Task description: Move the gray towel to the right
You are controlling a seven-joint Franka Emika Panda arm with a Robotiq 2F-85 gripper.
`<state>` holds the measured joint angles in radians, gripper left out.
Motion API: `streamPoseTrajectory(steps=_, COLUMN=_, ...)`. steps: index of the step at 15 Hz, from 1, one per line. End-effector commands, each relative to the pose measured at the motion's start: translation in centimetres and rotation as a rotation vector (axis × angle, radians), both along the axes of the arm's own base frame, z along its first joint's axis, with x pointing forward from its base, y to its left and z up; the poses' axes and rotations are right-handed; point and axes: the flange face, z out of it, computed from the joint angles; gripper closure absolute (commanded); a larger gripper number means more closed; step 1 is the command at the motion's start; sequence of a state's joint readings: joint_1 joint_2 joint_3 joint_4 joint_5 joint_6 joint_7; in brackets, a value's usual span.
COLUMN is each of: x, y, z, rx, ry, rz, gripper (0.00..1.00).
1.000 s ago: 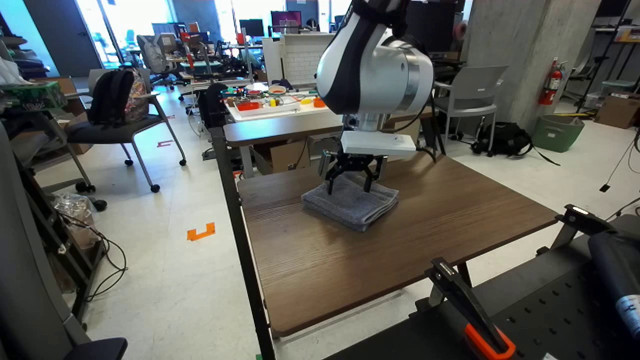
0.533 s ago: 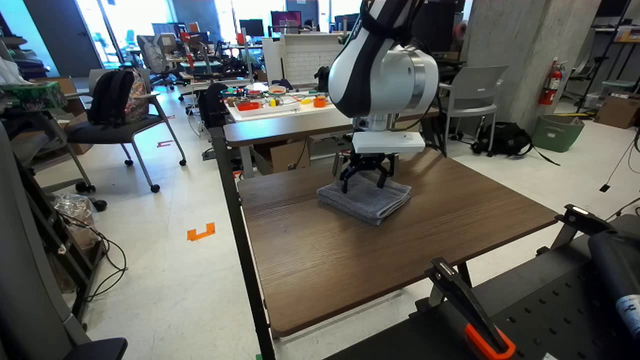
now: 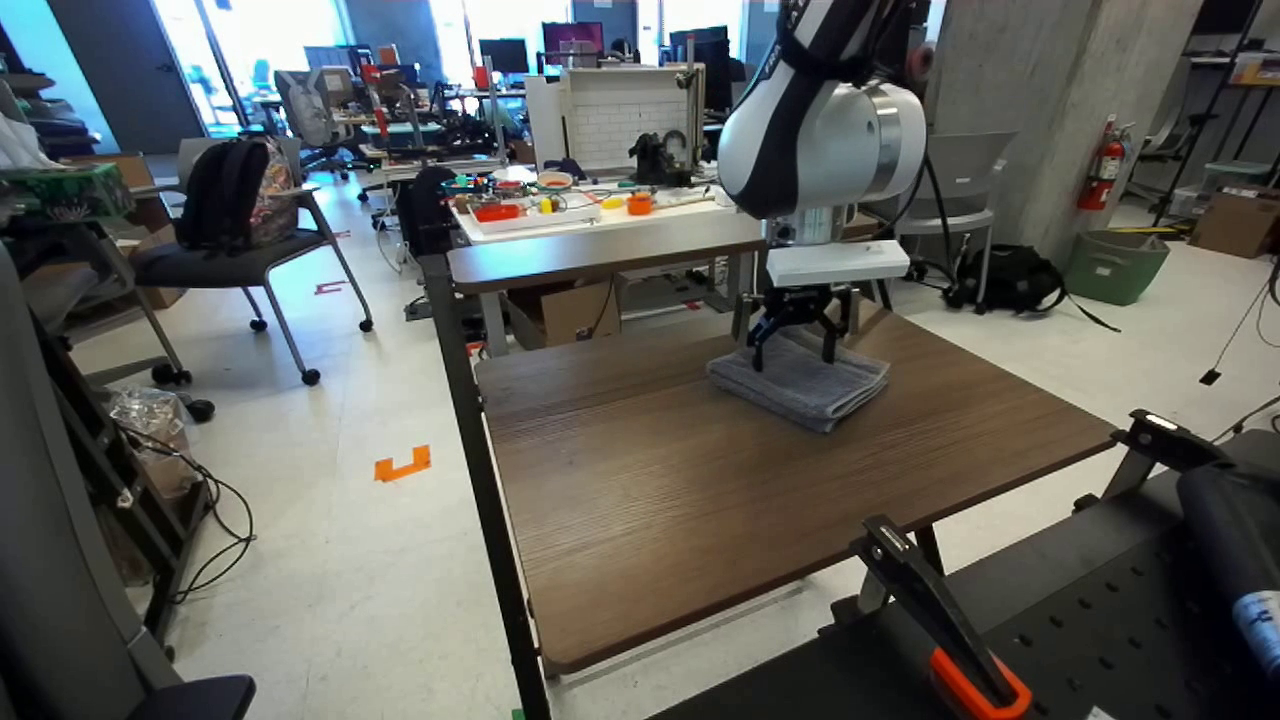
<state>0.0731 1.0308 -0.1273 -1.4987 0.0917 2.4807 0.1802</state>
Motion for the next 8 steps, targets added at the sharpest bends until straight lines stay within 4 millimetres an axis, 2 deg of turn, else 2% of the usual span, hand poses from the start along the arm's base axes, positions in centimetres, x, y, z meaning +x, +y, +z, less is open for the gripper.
streamPoseTrajectory(steps=1, x=0.7, y=-4.4, z=-0.6, rx=-0.048, ry=0.021, rz=-0.052, gripper=0.00)
streamPoseTrajectory(steps=3, x=0.9, y=-6.6, z=-0.6, rx=-0.059, ry=0.026, rz=-0.082, gripper=0.00)
streamPoseTrajectory(steps=5, x=1.0, y=-8.0, z=-0.3, rx=-0.053, ry=0.031, rz=-0.102, gripper=0.00)
streamPoseTrajectory(steps=8, x=0.8, y=-8.1, z=1.7, rx=-0.028, ry=0.039, rz=-0.097, gripper=0.00)
